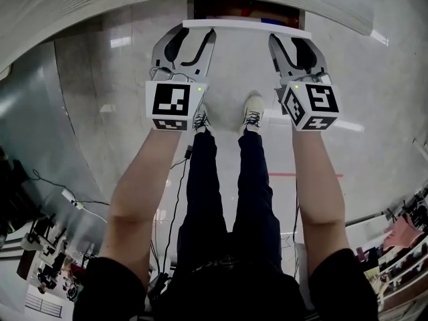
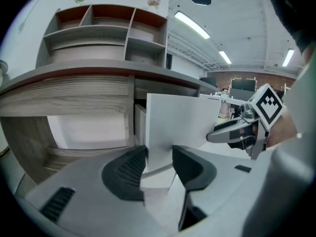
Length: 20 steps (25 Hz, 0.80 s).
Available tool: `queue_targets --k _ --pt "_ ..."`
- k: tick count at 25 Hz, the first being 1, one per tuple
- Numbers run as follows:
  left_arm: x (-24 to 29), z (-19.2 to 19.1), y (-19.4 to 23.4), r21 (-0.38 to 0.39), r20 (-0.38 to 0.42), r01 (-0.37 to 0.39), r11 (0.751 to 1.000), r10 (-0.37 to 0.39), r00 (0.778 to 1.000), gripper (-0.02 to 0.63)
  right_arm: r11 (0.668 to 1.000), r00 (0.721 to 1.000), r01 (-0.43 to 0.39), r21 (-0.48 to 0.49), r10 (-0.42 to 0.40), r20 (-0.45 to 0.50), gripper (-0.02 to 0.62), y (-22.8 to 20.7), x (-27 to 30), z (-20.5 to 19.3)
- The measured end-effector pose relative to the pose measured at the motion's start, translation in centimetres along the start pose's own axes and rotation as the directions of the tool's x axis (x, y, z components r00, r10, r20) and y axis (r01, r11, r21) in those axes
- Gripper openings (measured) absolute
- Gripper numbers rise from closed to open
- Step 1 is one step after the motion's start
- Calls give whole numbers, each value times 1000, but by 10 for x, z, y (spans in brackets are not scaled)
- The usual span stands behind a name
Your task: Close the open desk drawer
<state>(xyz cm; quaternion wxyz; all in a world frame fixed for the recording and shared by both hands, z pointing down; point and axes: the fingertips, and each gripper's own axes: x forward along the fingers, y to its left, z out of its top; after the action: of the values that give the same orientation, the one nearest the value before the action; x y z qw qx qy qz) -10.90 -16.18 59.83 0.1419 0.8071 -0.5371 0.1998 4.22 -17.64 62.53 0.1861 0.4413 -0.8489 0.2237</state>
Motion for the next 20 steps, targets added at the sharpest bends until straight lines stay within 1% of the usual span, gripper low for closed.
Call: queue_targets --k 5,9,12,15,20 --pt "13 3 12 -17 -10 -23 1000 22 1000 176 999 1000 27 37 -26 -17 198 -5 16 4" --pt "21 5 18 -23 -21 -40 999 39 999 172 990 997 68 126 -65 -30 199 -11 25 6" --pt "26 10 16 -33 -23 -59 998 58 998 172 983 996 93 161 -90 -26 199 -16 25 10" --pt "29 14 17 -65 -24 -82 995 81 996 172 977 994 110 181 -107 -26 199 -21 25 15" --pt "39 15 27 -117 -29 -97 988 94 995 172 964 991 135 230 -131 -36 201 -24 38 19"
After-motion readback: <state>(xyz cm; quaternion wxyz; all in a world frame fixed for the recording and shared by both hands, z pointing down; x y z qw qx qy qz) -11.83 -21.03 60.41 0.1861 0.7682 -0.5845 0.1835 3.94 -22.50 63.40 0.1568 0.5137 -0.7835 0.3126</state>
